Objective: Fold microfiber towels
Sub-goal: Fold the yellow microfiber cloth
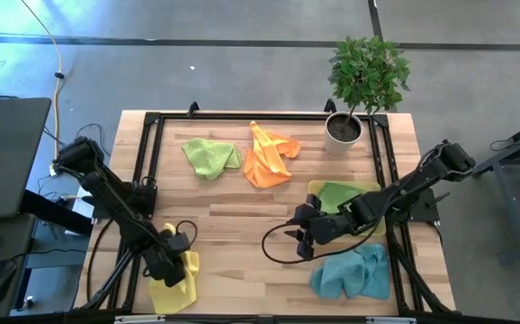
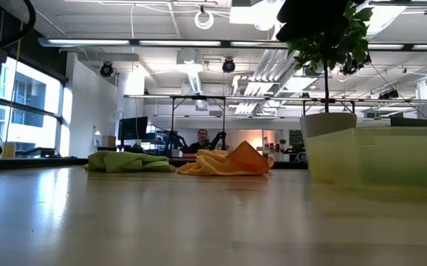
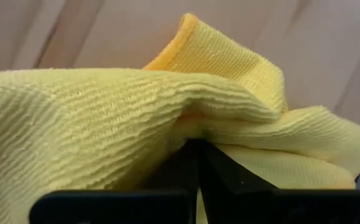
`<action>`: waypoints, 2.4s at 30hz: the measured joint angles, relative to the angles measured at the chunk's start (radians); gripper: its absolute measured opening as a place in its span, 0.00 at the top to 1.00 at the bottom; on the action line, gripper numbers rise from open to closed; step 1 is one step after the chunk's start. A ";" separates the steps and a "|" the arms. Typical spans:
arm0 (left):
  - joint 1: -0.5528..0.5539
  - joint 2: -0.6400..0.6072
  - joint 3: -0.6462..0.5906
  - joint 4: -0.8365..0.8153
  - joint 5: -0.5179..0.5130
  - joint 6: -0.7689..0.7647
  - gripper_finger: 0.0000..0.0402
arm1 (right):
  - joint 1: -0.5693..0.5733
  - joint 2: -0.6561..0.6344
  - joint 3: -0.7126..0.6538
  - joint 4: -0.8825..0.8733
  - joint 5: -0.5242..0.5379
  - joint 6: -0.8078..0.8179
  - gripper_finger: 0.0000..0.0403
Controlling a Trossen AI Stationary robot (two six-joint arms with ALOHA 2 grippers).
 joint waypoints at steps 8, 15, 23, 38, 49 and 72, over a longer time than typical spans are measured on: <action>0.153 0.054 -0.006 0.200 -0.154 0.260 1.00 | 0.000 0.000 0.000 0.000 0.005 0.000 0.68; 0.357 0.098 -0.002 0.235 -0.167 0.409 1.00 | 0.000 0.000 0.000 0.000 0.004 0.001 0.68; 0.567 0.112 -0.007 0.378 -0.165 0.607 1.00 | 0.000 0.000 0.000 0.000 0.027 0.002 0.68; 0.741 0.057 -0.006 0.564 0.077 0.693 1.00 | -0.002 0.066 0.001 0.219 0.075 -0.002 0.68; 0.638 -0.106 -0.004 0.596 0.258 0.650 1.00 | -0.101 0.348 0.001 0.619 -0.073 0.000 0.68; 0.296 -0.212 -0.005 0.514 0.164 0.362 1.00 | -0.177 0.725 0.374 0.207 -0.273 -0.129 0.68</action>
